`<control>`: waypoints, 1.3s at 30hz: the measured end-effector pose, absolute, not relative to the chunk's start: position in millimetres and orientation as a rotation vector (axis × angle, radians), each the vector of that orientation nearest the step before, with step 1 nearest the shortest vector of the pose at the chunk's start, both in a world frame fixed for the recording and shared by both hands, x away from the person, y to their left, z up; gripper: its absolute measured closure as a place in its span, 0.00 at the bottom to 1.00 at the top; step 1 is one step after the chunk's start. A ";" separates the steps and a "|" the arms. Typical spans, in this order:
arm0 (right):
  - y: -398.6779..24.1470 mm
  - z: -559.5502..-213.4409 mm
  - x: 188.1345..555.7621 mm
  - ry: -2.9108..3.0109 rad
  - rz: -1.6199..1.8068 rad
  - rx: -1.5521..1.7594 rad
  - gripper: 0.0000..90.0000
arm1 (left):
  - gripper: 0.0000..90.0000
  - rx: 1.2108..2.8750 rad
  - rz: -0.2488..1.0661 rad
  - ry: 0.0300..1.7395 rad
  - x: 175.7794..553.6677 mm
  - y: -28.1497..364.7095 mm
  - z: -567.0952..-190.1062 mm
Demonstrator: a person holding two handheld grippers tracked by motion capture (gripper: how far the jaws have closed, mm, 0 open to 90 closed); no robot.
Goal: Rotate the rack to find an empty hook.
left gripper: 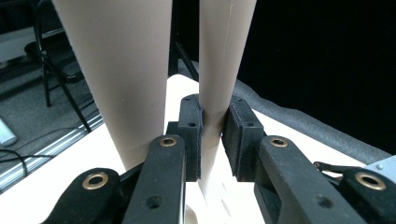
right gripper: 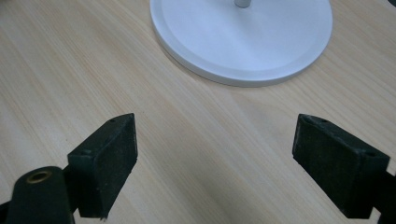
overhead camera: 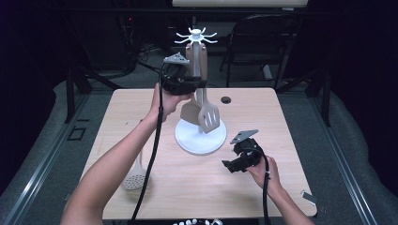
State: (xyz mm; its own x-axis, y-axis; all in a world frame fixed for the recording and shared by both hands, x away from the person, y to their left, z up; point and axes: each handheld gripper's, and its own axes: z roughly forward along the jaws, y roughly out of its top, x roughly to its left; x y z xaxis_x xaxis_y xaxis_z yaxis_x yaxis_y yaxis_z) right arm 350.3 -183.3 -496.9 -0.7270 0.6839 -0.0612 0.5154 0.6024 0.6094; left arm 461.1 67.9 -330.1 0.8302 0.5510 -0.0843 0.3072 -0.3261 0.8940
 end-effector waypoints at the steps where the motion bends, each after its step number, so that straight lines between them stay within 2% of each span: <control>1: -183.4 -496.6 350.1 2.542 0.827 0.978 0.15 | 0.86 1.941 0.286 0.639 461.2 68.0 -329.7; 28: -182.8 -496.8 349.2 2.543 0.826 0.974 0.15 | 0.86 1.955 0.385 0.640 459.7 67.3 -330.1; 39: -181.8 -497.6 350.0 2.550 0.818 0.973 0.15 | 0.86 1.955 0.383 0.634 459.2 69.6 -331.1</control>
